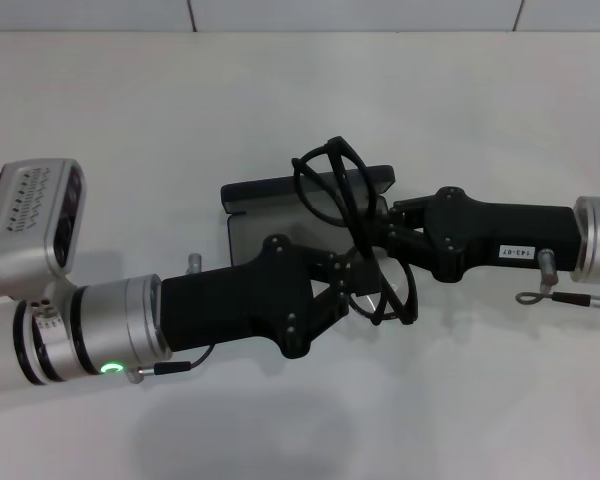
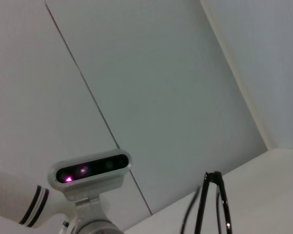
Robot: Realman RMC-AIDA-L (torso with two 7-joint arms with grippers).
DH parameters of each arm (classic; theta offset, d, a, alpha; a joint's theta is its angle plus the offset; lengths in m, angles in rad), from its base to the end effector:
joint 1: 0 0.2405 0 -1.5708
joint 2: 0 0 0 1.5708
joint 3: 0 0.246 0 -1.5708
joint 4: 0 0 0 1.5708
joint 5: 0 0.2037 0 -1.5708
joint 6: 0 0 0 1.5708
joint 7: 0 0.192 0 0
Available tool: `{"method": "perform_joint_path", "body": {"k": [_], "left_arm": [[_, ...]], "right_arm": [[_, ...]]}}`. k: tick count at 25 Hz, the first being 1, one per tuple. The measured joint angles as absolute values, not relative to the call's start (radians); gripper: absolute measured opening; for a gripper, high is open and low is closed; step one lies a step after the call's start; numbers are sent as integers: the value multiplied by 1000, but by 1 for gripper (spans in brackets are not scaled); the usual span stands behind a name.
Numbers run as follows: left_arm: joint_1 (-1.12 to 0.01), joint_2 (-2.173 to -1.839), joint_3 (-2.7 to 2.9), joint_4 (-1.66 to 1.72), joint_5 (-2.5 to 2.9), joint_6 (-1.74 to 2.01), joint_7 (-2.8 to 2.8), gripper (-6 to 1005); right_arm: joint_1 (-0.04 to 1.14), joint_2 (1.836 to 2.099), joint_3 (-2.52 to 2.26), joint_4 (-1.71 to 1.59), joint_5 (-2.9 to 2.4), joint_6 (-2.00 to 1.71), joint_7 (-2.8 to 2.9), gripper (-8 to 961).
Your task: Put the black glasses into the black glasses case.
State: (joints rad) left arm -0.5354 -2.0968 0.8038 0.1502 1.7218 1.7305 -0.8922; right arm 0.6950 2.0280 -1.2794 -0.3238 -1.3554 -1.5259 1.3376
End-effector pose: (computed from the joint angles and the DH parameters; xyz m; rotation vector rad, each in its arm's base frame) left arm -0.1890 0.2614 -0.0892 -2.7295 -0.4578 -1.2840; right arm 0.1490 0.3271 -0.0848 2.8599 -0.6415 -1.0513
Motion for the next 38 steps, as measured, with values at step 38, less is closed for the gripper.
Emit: {"method": "perform_joint_path", "body": {"k": [38], "left_arm": [[-406,-2081,824,316,1827,1854,-975,3]], "right_arm": [[656,2014,-1277,-680,-1582,-1485,1377,86]]}}
